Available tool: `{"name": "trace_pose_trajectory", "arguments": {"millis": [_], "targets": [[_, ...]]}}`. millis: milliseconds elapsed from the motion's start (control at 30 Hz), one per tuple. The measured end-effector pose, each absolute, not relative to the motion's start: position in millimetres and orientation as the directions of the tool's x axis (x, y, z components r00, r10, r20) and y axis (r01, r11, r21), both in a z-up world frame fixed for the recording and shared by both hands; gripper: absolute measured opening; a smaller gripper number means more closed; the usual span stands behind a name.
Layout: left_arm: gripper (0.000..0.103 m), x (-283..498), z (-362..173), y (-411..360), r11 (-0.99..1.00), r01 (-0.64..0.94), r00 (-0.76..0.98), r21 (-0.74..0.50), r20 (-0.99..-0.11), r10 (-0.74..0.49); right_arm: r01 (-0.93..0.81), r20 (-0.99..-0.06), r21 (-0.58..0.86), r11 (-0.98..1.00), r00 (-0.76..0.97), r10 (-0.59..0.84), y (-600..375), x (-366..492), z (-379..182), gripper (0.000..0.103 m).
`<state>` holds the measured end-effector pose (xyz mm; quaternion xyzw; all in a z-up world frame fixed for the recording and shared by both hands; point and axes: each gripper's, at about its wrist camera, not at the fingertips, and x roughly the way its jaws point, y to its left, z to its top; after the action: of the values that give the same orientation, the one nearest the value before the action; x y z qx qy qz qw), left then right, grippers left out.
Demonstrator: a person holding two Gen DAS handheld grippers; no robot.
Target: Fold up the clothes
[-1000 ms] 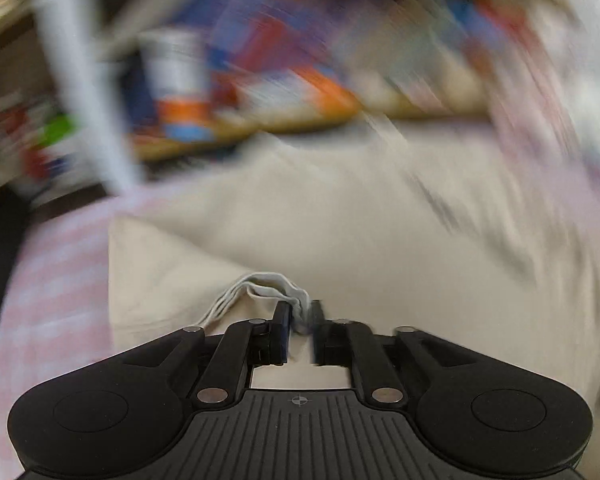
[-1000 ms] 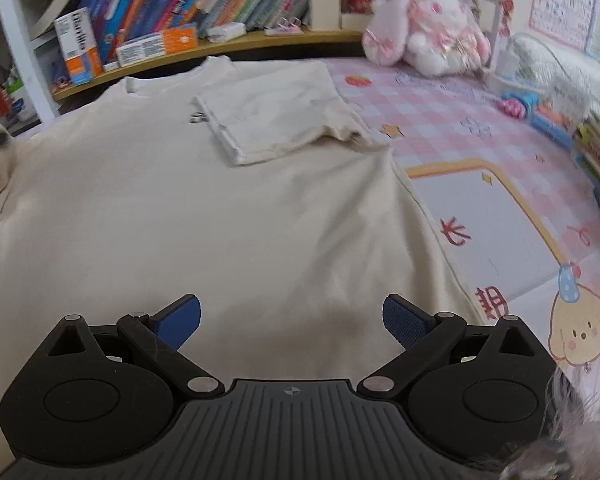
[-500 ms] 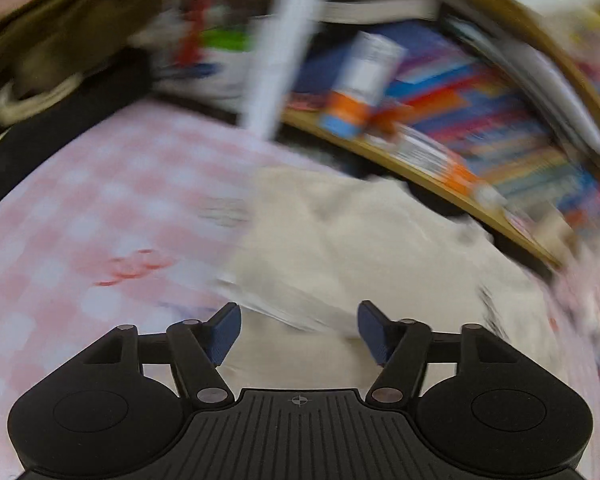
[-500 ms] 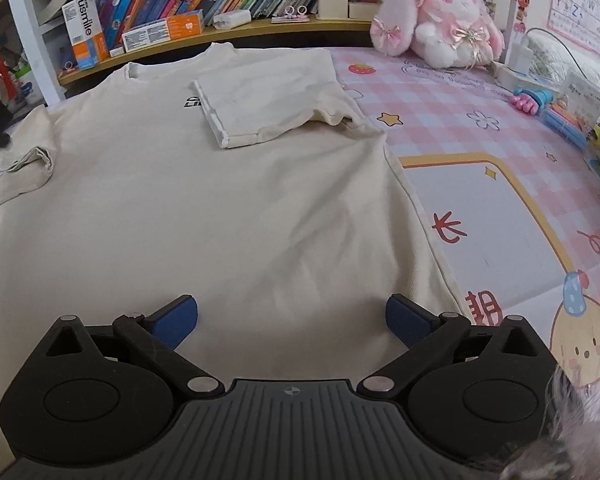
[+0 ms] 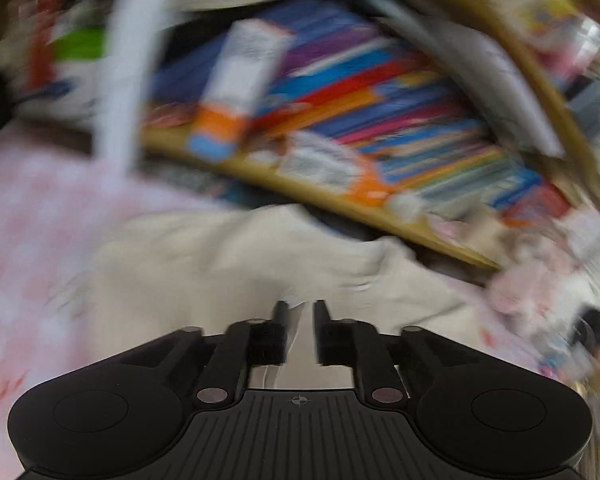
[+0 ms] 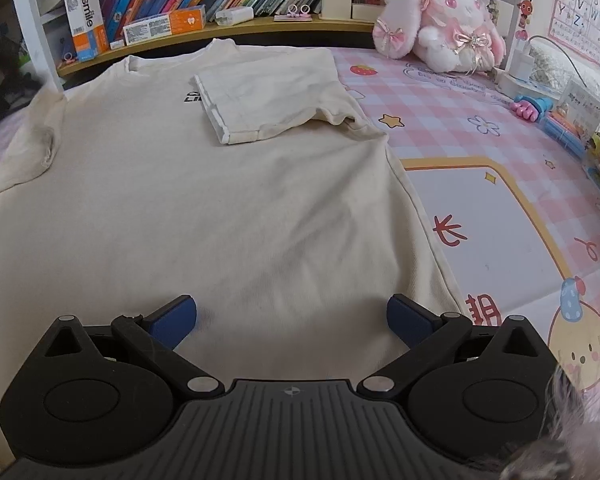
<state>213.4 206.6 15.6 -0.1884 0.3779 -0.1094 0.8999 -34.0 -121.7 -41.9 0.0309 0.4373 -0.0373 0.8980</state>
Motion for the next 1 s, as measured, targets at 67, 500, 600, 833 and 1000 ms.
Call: {"name": "trace_pose_trajectory", "arguments": {"millis": [67, 500, 600, 833, 1000], "targets": [[0.063, 212.6, 20.6, 221.0, 0.919, 0.029, 0.734, -0.394, -0.615, -0.287, 0.103, -0.790, 0.022, 0.994, 0.612, -0.046, -120.6, -32.4, -41.7, 0.103], [0.026, 234.6, -55.6, 304.2, 0.920, -0.226, 0.658, -0.321, -0.746, -0.098, 0.154, -0.796, 0.008, 0.988, 0.599, -0.087, -114.4, -32.5, -41.3, 0.103], [0.000, 245.9, -59.9, 314.8, 0.910, -0.220, 0.652, -0.351, -0.747, -0.130, 0.166, -0.803, 0.006, 0.986, 0.589, -0.094, -112.9, -32.0, -40.8, 0.103], [0.000, 272.7, -61.1, 318.5, 0.952, -0.173, 0.648, -0.255, -0.757, -0.085, 0.165, -0.808, 0.005, 0.986, 0.581, -0.093, -108.5, -31.7, -40.6, 0.103], [0.000, 276.5, -66.4, 326.5, 0.927, -0.232, 0.662, -0.295, -0.746, -0.072, 0.142, -0.807, 0.002, 0.990, 0.585, -0.082, -109.0, -27.7, -41.5, 0.103]]}}
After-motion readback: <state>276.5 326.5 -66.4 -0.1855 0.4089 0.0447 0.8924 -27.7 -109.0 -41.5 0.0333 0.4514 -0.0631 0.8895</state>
